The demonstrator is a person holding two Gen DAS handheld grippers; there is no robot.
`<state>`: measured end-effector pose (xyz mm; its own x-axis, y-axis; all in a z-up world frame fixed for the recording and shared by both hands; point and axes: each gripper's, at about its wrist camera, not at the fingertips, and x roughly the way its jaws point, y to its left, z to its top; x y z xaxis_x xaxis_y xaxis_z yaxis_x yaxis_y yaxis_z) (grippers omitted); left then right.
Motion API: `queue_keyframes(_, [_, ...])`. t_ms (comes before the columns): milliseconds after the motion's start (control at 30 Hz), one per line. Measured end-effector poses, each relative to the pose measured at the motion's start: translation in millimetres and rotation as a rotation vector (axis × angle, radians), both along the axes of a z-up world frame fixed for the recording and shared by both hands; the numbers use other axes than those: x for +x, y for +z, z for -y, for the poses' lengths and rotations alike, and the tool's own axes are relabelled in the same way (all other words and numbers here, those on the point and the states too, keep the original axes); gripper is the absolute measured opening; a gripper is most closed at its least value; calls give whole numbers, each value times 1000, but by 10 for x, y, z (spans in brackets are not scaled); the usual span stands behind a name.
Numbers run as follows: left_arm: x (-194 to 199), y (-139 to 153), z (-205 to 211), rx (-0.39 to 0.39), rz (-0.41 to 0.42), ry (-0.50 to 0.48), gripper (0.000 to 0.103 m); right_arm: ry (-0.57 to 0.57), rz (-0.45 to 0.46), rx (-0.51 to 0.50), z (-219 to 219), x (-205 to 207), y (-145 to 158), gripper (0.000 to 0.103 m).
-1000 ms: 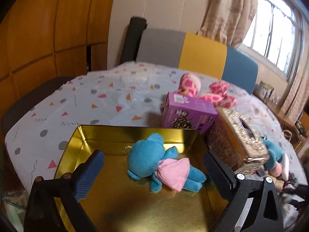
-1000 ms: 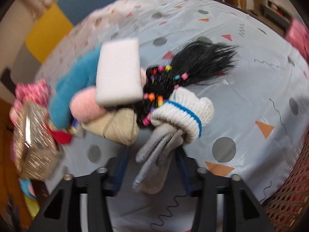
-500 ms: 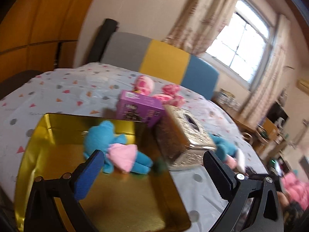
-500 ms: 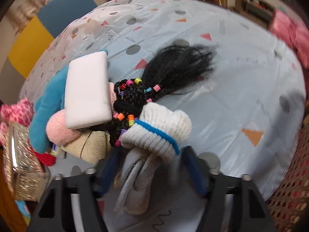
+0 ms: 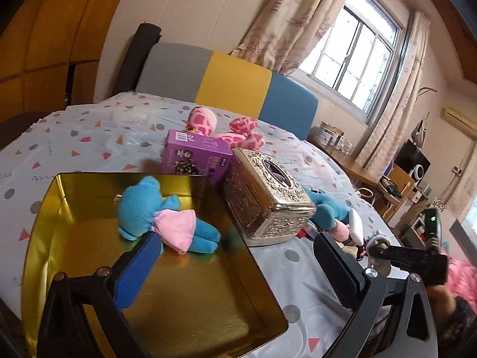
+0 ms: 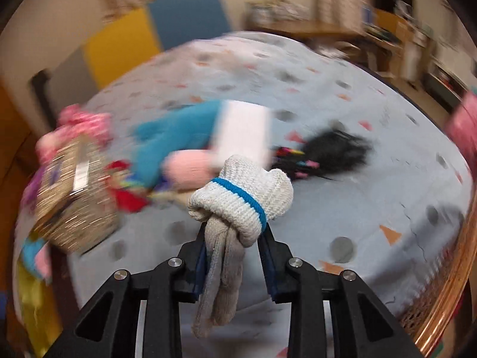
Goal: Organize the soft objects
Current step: 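Lift the socks with the right tool, lower into the gold tray, open, then grasp the white sponge block with the left tool while the right tool moves toward the black wig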
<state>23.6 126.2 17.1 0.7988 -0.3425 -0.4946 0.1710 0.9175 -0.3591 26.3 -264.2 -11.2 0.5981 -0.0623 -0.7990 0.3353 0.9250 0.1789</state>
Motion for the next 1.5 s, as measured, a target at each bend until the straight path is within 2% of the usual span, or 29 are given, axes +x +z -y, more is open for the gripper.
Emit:
queue_keyframes(133, [-18,-3,-116,-4,-3,-1,103,292,41,89,-545,80,183,31])
queue_keyframes(300, [-29,-62,-303,-57,-90,-21,103,590,42,132,-1405,254,307,31])
queue_keyframes(367, [16,-146,-386,-59,-189,-15,103,662,20,155,-1703,352,281,31])
queue_keyframes(500, [-82,-230,-595,-60,-191,67,103,759,-39,188,-2216,488,163,31])
queue_keyframes(567, [-170,-235,-754,-90,-143,134,103,784,-72,188,-2427,557,63,32])
queue_keyframes(667, [-227,-197,-888,-57,-110,216,103,791,-97,137,-2631,602,-71,36])
queue_keyframes(800, [-269,-173,-964,-22,-88,263,103,779,-118,105,-2697,653,-201,45])
queue_keyframes(867, [-260,-178,-943,10,-85,273,103,772,-111,103,-2639,624,-185,45])
queue_keyframes(1067, [-197,-196,-739,75,-94,237,103,750,-40,65,-2441,491,-35,47])
queue_keyframes(1200, [-186,-187,-573,123,-104,193,103,712,-11,37,-2201,384,21,62])
queue_keyframes(1333, [-184,-177,-387,191,-107,169,103,657,-4,19,-1928,339,41,62])
queue_keyframes(1500, [-184,-164,-211,220,-104,134,103,567,-5,18,-1557,367,31,62])
